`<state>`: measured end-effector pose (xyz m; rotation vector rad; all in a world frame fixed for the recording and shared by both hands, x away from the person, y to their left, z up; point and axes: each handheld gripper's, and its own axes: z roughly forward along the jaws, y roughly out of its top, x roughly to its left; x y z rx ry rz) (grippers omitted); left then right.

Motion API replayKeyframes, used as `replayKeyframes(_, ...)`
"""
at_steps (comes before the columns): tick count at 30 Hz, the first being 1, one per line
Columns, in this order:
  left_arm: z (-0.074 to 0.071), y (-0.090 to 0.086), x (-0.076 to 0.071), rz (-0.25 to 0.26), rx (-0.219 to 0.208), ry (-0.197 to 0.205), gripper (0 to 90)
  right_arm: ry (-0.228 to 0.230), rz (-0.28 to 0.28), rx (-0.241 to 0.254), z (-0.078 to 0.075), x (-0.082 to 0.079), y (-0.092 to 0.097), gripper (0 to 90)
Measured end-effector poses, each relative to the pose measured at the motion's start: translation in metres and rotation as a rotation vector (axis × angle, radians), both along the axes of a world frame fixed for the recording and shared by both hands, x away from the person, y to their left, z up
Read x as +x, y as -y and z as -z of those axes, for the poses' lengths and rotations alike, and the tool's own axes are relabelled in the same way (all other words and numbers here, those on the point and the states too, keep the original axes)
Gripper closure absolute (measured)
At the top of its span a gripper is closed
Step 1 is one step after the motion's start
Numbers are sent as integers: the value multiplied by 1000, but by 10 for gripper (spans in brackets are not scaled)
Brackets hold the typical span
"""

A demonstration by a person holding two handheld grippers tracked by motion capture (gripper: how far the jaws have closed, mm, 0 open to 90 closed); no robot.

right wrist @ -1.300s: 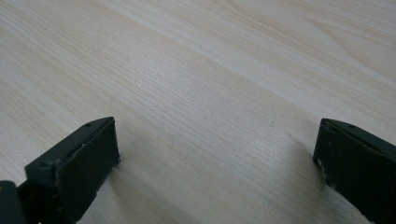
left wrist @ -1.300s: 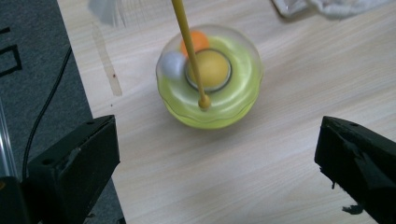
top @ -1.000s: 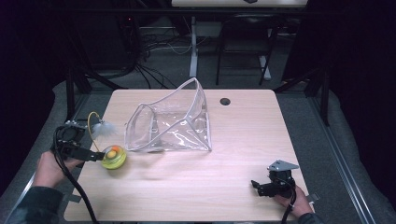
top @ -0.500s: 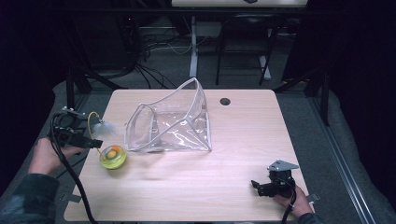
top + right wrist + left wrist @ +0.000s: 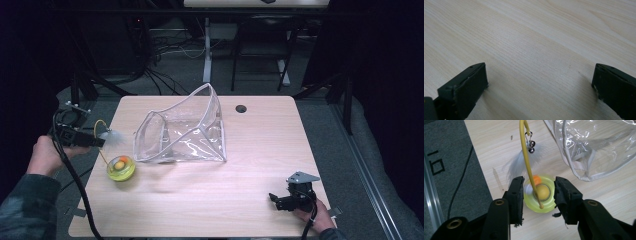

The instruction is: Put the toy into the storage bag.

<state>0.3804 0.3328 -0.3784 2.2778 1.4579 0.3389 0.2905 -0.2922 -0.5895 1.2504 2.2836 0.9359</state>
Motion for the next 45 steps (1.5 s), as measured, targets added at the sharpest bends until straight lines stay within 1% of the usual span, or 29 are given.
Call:
replayKeyframes(3, -3, 0, 2, -1, 1, -11, 640, 0, 0, 0, 0, 0, 0, 0)
replayKeyframes(4, -3, 0, 3, -2, 2, -9, 647, 0, 0, -3, 0, 0, 0, 0)
replayKeyframes(7, -4, -2, 7, 0, 8, -35, 670, -5, 1, 0, 0, 0, 0, 0)
replayKeyframes(10, -4, -3, 11, -7, 3, -54, 710, -2, 1, 0, 0, 0, 0, 0)
replayKeyframes(13, -2, -4, 14, -17, -4, -72, 727, -2, 0, 0, 0, 0, 0, 0)
replayKeyframes(16, -1, -4, 16, -26, 1, -92, 745, -2, 0, 0, 0, 0, 0, 0)
replayKeyframes(17, 0, -3, 16, -28, 1, -95, 763, -2, 0, 0, 0, 0, 0, 0)
replayKeyframes(18, 0, -3, 16, -28, 3, -97, 763, -2, 0, 0, 0, 0, 0, 0)
replayKeyframes(23, 1, -1, 16, -23, -2, -112, 864, -2, 0, 0, 0, 0, 0, 0)
replayKeyframes(24, 1, 0, 16, -20, -3, -111, 864, -2, 0, 0, 0, 0, 0, 0)
replayKeyframes(27, -1, 2, 16, -9, 16, -115, 878, -2, 1, 0, 0, 0, 0, 0)
replayKeyframes(33, -6, 7, 15, 13, 12, -119, 880, -2, 1, 0, 0, 0, 0, 0)
replayKeyframes(36, -9, 10, 15, 20, 24, -116, 880, -2, 1, 0, 0, 0, 0, 0)
replayKeyframes(38, -12, 10, 15, 27, 34, -115, 880, -2, 1, 0, 0, 0, 0, 0)
replayKeyframes(45, -26, 10, 14, 39, 41, -102, 880, -2, 1, 1, 0, 0, 0, 0)
